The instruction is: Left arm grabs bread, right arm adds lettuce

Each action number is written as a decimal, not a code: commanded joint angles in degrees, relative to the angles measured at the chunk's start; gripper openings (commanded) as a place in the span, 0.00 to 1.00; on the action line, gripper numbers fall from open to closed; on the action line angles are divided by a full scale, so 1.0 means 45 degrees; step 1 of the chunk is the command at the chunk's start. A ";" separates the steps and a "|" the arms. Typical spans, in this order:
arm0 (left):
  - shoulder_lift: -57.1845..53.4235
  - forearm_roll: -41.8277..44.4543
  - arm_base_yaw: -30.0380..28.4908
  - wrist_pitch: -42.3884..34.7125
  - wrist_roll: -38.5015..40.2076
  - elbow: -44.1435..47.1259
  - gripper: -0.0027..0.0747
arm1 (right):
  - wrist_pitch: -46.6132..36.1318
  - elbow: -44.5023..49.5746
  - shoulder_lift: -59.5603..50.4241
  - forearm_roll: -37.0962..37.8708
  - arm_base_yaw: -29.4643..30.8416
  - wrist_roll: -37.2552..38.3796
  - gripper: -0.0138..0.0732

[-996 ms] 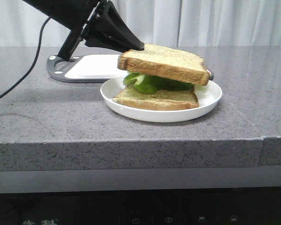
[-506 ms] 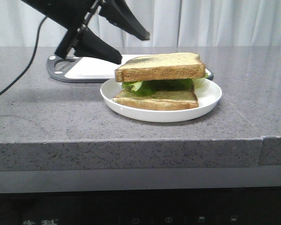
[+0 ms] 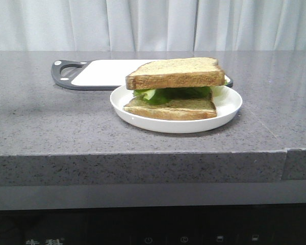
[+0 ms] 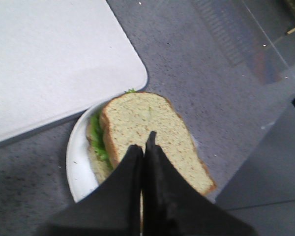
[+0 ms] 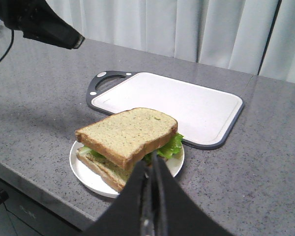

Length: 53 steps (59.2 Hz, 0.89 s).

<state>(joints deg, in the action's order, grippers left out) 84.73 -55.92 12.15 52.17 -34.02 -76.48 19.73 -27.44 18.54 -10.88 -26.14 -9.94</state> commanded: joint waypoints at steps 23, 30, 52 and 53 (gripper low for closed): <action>-0.7892 0.3573 -0.0021 -0.7003 -0.0131 0.6107 0.01 | -0.1560 0.0191 -0.0840 0.0052 0.1083 -0.0016 0.09; -1.0220 0.3550 -0.0021 -0.7478 -0.0131 0.8332 0.01 | -0.1459 0.0754 -0.1749 0.0052 0.1083 -0.0016 0.09; -1.5732 0.3410 -0.0021 -0.8143 -0.0131 1.2194 0.01 | -0.0269 0.1413 -0.3247 0.0040 0.1083 -0.0035 0.09; -1.5829 0.3410 -0.0021 -0.8143 -0.0131 1.2218 0.01 | -0.0282 0.1413 -0.3247 0.0040 0.1083 -0.0032 0.09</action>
<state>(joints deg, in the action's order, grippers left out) 15.48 -39.00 12.06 20.28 -34.57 -20.61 22.00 -19.70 3.37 -10.88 -21.61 -9.94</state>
